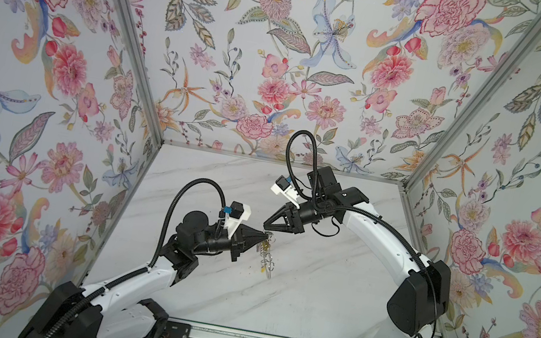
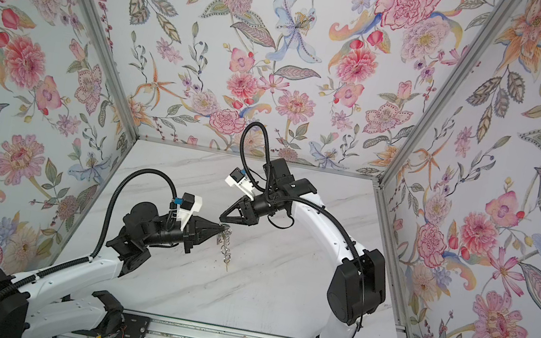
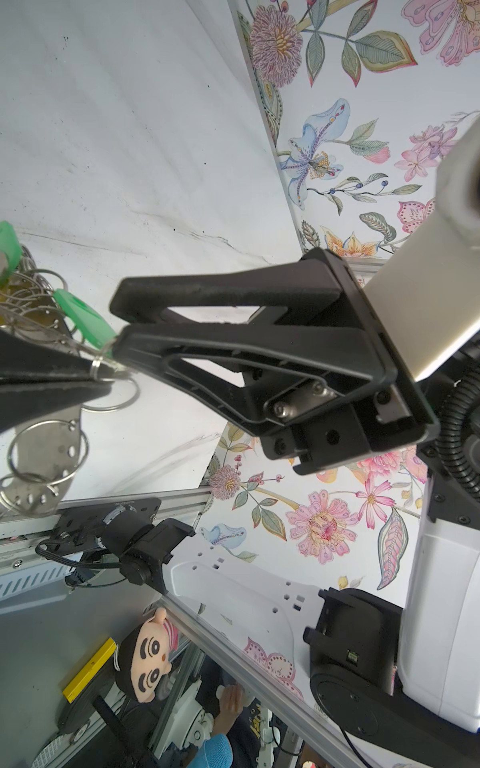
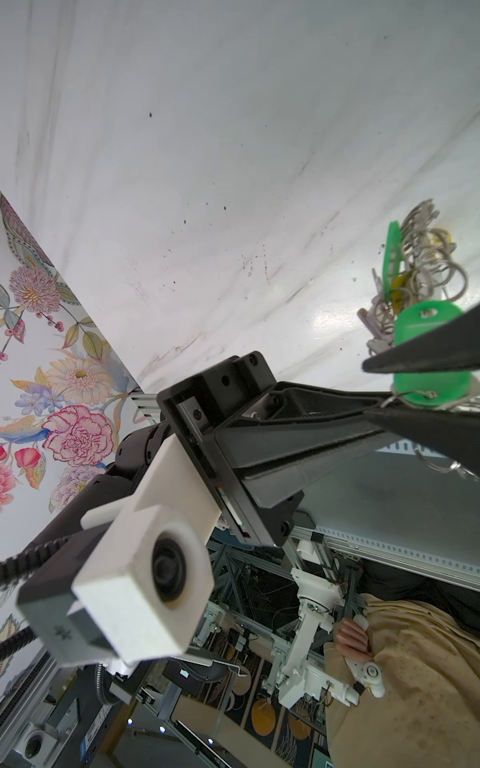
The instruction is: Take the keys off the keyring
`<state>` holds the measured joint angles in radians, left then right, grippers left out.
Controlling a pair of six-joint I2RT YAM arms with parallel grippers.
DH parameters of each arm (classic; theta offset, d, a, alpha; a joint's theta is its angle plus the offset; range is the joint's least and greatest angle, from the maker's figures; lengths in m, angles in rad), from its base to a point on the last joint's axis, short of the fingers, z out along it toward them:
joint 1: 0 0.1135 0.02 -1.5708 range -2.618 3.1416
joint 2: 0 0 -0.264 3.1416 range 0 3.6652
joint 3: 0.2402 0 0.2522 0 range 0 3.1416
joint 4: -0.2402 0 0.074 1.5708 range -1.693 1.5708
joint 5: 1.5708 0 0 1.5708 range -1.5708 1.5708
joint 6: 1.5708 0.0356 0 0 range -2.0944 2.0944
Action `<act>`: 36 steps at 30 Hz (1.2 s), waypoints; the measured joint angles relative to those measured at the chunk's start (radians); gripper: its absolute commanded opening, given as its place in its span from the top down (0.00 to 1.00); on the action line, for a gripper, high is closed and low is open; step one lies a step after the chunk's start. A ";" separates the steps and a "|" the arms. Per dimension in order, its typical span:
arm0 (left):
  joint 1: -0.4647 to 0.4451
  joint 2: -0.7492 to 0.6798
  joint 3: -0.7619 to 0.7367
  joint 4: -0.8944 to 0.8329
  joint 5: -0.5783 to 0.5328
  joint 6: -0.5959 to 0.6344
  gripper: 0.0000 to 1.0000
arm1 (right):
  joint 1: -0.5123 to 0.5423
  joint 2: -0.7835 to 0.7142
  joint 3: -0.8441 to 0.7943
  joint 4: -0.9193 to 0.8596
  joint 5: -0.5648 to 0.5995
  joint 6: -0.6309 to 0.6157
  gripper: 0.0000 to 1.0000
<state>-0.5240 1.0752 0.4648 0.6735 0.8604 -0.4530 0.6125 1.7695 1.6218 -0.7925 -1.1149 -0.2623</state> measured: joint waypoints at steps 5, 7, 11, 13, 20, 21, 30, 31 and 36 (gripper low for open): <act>0.000 0.000 0.000 0.000 0.000 0.004 1.00 | 0.000 0.000 0.000 0.000 -0.007 0.000 0.81; 0.000 0.000 0.000 -0.001 0.000 0.011 1.00 | 0.000 0.000 0.000 0.000 -0.008 0.000 0.80; 0.000 0.000 0.000 -0.003 0.000 0.019 1.00 | 0.002 0.000 0.000 0.000 -0.011 0.000 0.79; 0.000 0.000 0.000 -0.007 0.000 0.019 1.00 | 0.003 0.000 -0.001 0.000 -0.011 0.000 0.77; 0.000 0.000 0.009 -0.020 0.000 0.019 1.00 | 0.009 0.000 -0.017 0.000 -0.014 0.000 0.76; 0.000 0.000 0.010 -0.023 0.000 0.019 1.00 | 0.009 0.000 -0.019 0.000 -0.014 0.000 0.77; 0.002 0.000 0.010 -0.045 -0.003 0.027 1.00 | 0.010 -0.002 -0.022 -0.002 -0.034 -0.007 1.00; 0.002 0.000 0.010 -0.045 -0.002 0.027 1.00 | 0.010 -0.003 -0.025 -0.001 -0.034 -0.007 1.00; 0.007 0.000 0.010 -0.045 0.001 0.027 1.00 | 0.005 -0.014 -0.037 0.003 -0.034 -0.008 1.00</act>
<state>-0.5171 1.0752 0.4747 0.6289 0.8612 -0.4263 0.6178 1.7550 1.5848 -0.7891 -1.1484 -0.2699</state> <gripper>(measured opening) 0.051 0.049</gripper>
